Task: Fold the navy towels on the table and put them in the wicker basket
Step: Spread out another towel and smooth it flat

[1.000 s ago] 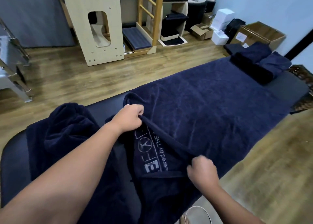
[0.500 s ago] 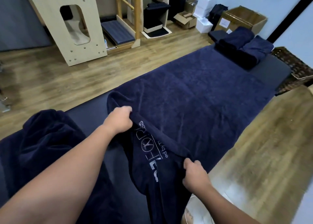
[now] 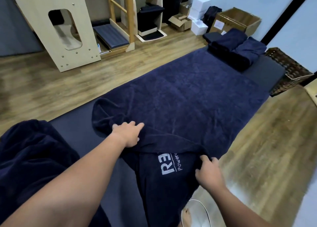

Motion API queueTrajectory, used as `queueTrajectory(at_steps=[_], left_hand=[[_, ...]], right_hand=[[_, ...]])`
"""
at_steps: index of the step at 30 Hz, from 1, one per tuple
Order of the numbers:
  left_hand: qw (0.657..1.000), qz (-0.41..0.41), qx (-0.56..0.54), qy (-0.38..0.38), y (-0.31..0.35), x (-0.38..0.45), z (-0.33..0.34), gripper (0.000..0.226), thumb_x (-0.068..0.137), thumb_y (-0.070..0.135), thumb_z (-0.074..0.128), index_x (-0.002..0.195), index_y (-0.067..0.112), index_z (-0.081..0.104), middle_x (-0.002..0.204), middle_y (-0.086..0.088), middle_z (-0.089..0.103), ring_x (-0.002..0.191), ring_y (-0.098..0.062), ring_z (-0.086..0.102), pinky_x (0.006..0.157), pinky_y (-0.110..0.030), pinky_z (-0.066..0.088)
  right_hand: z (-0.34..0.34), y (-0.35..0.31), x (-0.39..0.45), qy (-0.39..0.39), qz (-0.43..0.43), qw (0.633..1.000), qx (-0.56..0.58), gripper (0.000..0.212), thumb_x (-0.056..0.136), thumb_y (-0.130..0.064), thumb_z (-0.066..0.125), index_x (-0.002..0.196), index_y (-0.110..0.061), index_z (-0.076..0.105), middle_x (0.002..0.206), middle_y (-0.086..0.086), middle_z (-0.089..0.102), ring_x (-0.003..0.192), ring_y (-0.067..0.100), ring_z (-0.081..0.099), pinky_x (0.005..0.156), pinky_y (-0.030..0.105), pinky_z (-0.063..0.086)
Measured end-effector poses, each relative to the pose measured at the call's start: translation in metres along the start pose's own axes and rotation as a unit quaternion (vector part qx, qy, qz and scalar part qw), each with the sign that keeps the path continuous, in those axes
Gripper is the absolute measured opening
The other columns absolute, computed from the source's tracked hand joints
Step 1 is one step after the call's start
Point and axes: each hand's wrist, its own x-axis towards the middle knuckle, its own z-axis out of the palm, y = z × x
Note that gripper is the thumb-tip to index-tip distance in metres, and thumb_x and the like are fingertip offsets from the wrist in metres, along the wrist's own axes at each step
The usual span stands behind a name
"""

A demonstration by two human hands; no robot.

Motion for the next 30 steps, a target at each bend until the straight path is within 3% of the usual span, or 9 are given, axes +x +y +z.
queueTrajectory(at_steps=[3, 5, 7, 10, 13, 16, 20, 25, 30], left_hand=[[0.993, -0.037, 0.114, -0.005, 0.012, 0.008, 0.004, 0.076, 0.098, 0.039, 0.049, 0.156, 0.047, 0.001, 0.135, -0.003, 0.053, 0.115, -0.027, 0.056, 0.105, -0.057, 0.021], [0.995, -0.047, 0.080, -0.030, 0.018, 0.016, 0.001, 0.065, 0.097, 0.029, 0.050, 0.153, 0.041, 0.019, 0.124, 0.001, 0.063, 0.109, -0.026, 0.061, 0.105, -0.053, 0.025], [0.997, -0.055, 0.029, -0.038, 0.024, 0.020, -0.008, 0.047, 0.094, 0.016, 0.048, 0.139, 0.028, 0.041, 0.116, -0.002, 0.064, 0.102, -0.028, 0.063, 0.094, -0.046, 0.045], [0.994, -0.083, -0.043, -0.060, 0.038, 0.022, -0.029, 0.028, 0.088, 0.001, 0.041, 0.109, 0.012, 0.056, 0.083, -0.004, 0.070, 0.071, -0.024, 0.070, 0.071, -0.036, 0.059], [0.971, -0.158, -0.177, 0.008, 0.052, 0.027, -0.054, 0.024, 0.083, 0.001, 0.037, 0.091, 0.008, 0.059, 0.061, -0.007, 0.072, 0.051, -0.021, 0.071, 0.069, -0.035, 0.062], [0.901, -0.214, -0.336, 0.171, 0.060, 0.044, -0.078, 0.019, 0.084, 0.009, 0.038, 0.098, 0.012, 0.051, 0.080, -0.011, 0.069, 0.056, -0.028, 0.072, 0.068, -0.042, 0.063], [0.814, -0.194, -0.473, 0.278, 0.078, 0.065, -0.116, 0.023, 0.089, 0.017, 0.043, 0.111, 0.023, 0.037, 0.101, -0.010, 0.058, 0.090, -0.034, 0.063, 0.082, -0.051, 0.058], [0.780, -0.173, -0.499, 0.337, 0.109, 0.085, -0.163, 0.030, 0.093, 0.026, 0.053, 0.111, 0.022, 0.028, 0.106, -0.012, 0.059, 0.095, -0.031, 0.058, 0.084, -0.045, 0.048], [0.772, -0.178, -0.508, 0.338, 0.141, 0.117, -0.185, 0.033, 0.091, 0.030, 0.055, 0.109, 0.025, 0.027, 0.113, -0.011, 0.058, 0.099, -0.032, 0.058, 0.093, -0.051, 0.049]], right_hand=[[0.012, 0.010, -0.006, 0.055, 0.018, 0.992, 0.116, 0.048, 0.086, -0.013, 0.066, 0.129, -0.013, 0.043, 0.126, 0.017, 0.048, 0.105, 0.043, 0.058, 0.087, 0.044, 0.049], [0.010, 0.020, 0.001, 0.079, 0.048, 0.979, 0.181, 0.048, 0.090, -0.017, 0.068, 0.131, -0.009, 0.045, 0.124, 0.014, 0.056, 0.112, 0.041, 0.058, 0.086, 0.040, 0.044], [0.005, 0.031, 0.014, 0.053, 0.073, 0.974, 0.208, 0.045, 0.090, -0.021, 0.069, 0.129, -0.010, 0.047, 0.113, 0.006, 0.061, 0.111, 0.036, 0.061, 0.080, 0.035, 0.041], [-0.007, 0.046, 0.031, 0.031, 0.012, 0.989, 0.146, 0.019, 0.088, -0.030, 0.072, 0.091, -0.019, 0.057, 0.089, -0.002, 0.063, 0.090, 0.027, 0.063, 0.070, 0.032, 0.042], [-0.021, 0.059, 0.049, 0.033, -0.041, 0.990, 0.132, 0.031, 0.090, -0.029, 0.071, 0.075, -0.026, 0.044, 0.076, -0.005, 0.057, 0.075, 0.021, 0.057, 0.062, 0.031, 0.038], [-0.043, 0.070, 0.065, 0.048, -0.064, 0.974, 0.210, 0.030, 0.092, -0.024, 0.068, 0.079, -0.022, 0.040, 0.069, -0.004, 0.056, 0.065, 0.018, 0.053, 0.057, 0.031, 0.040], [-0.080, 0.077, 0.088, 0.104, -0.117, 0.948, 0.277, 0.037, 0.094, -0.024, 0.069, 0.081, -0.023, 0.034, 0.063, -0.005, 0.048, 0.059, 0.019, 0.047, 0.057, 0.033, 0.038], [-0.140, 0.086, 0.115, 0.085, -0.230, 0.940, 0.238, 0.040, 0.091, -0.043, 0.067, 0.082, -0.026, 0.032, 0.060, -0.006, 0.045, 0.058, 0.014, 0.045, 0.058, 0.027, 0.039], [-0.174, 0.108, 0.142, 0.020, -0.391, 0.920, 0.023, 0.024, 0.075, -0.022, 0.049, 0.082, -0.029, 0.027, 0.071, -0.008, 0.044, 0.064, 0.023, 0.048, 0.057, 0.040, 0.037]])
